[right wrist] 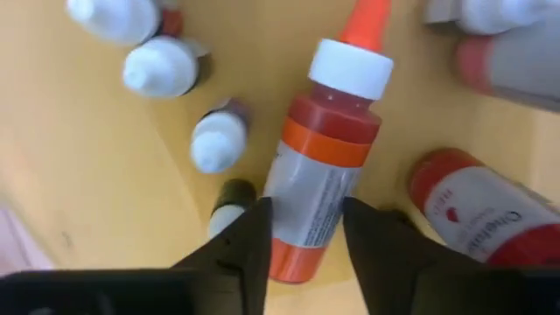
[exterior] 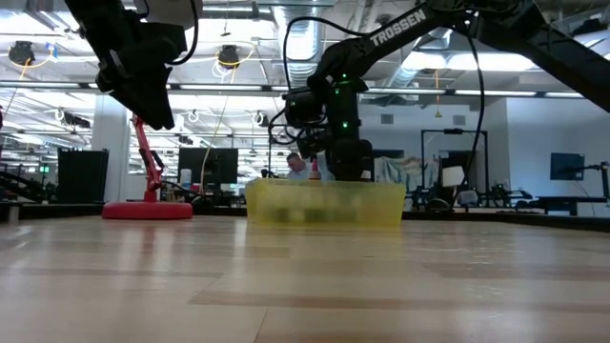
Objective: Pick & Place food coloring
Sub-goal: Adjust the large orange food coloring bottle in the yellow bin
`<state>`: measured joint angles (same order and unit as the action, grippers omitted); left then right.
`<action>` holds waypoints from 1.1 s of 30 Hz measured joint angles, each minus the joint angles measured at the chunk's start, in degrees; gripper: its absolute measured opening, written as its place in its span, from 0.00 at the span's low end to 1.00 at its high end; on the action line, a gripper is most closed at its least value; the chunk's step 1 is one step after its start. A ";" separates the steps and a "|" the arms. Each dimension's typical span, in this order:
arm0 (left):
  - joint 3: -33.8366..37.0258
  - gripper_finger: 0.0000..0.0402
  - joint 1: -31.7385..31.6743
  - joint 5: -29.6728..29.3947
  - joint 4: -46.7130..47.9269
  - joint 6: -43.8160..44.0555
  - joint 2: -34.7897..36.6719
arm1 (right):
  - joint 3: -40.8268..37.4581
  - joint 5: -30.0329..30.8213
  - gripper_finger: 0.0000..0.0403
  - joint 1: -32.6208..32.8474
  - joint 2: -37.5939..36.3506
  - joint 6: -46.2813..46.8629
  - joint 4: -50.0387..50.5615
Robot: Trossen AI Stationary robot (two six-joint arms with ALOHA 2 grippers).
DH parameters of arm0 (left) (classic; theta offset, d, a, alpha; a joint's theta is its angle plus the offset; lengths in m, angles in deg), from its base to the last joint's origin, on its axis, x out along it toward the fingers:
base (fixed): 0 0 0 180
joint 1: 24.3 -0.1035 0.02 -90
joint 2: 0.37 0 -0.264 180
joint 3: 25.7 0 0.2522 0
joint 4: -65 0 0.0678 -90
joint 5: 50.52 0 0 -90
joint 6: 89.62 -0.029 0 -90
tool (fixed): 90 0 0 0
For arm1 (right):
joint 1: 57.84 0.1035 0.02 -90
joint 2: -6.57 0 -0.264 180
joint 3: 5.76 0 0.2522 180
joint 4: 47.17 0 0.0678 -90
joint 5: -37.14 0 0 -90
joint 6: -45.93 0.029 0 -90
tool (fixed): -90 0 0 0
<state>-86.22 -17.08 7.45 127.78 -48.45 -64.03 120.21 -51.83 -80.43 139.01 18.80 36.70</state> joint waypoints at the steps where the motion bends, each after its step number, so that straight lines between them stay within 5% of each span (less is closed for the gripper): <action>1: 0.00 0.60 0.02 0.26 0.00 -0.11 0.00 | -0.06 -0.07 0.34 -0.02 0.06 -0.72 0.48; 10: 0.00 0.60 0.02 0.35 0.00 -1.53 0.00 | -0.07 -0.04 0.42 -1.27 0.07 -9.16 1.62; 33: 0.00 0.60 0.02 1.33 -0.04 0.76 0.00 | -7.23 3.43 0.43 -0.72 -0.61 -5.84 -3.61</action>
<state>-86.22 -17.06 8.78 127.73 -47.70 -64.03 112.98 -48.39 -81.15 138.40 12.95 33.09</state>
